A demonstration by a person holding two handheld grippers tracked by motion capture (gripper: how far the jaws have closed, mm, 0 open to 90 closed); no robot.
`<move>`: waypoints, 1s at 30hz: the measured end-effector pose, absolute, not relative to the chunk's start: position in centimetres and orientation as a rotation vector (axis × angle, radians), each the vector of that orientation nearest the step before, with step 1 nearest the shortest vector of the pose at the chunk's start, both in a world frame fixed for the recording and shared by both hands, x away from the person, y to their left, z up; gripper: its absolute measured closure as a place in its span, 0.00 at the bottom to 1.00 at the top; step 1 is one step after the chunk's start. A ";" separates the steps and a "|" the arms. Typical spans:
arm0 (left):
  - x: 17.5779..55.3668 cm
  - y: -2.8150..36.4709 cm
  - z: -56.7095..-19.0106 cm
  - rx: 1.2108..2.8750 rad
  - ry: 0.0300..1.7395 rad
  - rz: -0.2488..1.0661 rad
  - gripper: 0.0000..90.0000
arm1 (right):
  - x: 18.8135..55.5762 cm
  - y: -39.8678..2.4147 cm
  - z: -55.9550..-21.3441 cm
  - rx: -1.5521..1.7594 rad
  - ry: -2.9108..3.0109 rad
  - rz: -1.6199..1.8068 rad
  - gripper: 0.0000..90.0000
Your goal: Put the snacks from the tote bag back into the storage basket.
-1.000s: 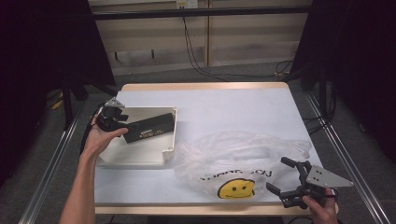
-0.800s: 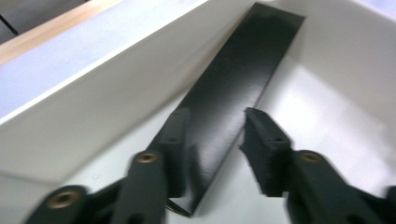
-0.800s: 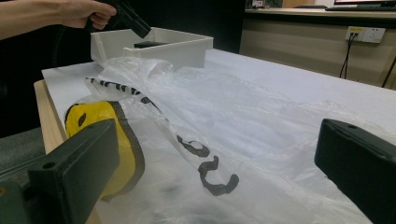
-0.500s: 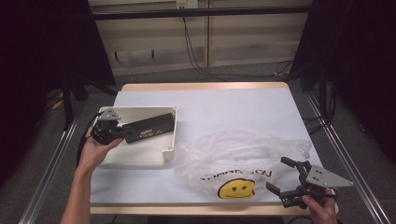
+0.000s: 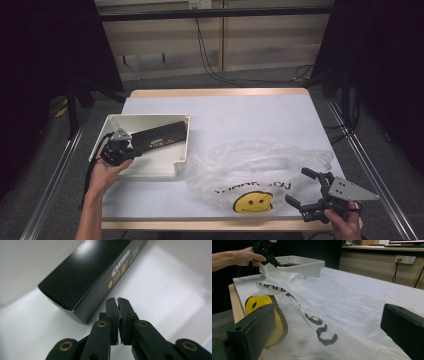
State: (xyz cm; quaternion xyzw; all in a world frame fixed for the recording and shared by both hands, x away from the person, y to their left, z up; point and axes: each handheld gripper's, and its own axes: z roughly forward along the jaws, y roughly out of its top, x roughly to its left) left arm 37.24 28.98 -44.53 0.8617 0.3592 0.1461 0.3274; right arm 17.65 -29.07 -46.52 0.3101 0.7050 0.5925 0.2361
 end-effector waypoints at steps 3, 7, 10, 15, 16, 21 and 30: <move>37.6 29.1 -45.3 2.277 0.963 0.375 0.97 | 17.7 -29.0 -46.5 0.849 1.935 1.623 0.00; 37.9 28.6 -45.4 2.283 0.978 0.397 0.97 | 17.7 -29.0 -46.5 0.846 1.930 1.619 0.00; 38.4 28.4 -45.8 2.290 1.004 0.409 0.97 | 17.8 -28.9 -46.6 0.844 1.939 1.615 0.00; 38.9 28.2 -46.1 2.293 1.001 0.404 0.97 | 17.8 -29.0 -46.6 0.842 1.945 1.620 0.00; 39.0 28.2 -46.1 2.303 1.003 0.407 0.97 | 17.8 -29.0 -46.6 0.842 1.943 1.623 0.00; 39.4 27.9 -46.3 2.274 1.006 0.378 0.97 | 17.8 -28.9 -46.5 0.827 1.942 1.638 0.00; 40.2 27.0 -46.5 2.302 0.985 0.385 0.97 | 17.7 -28.7 -46.6 0.828 1.955 1.625 0.00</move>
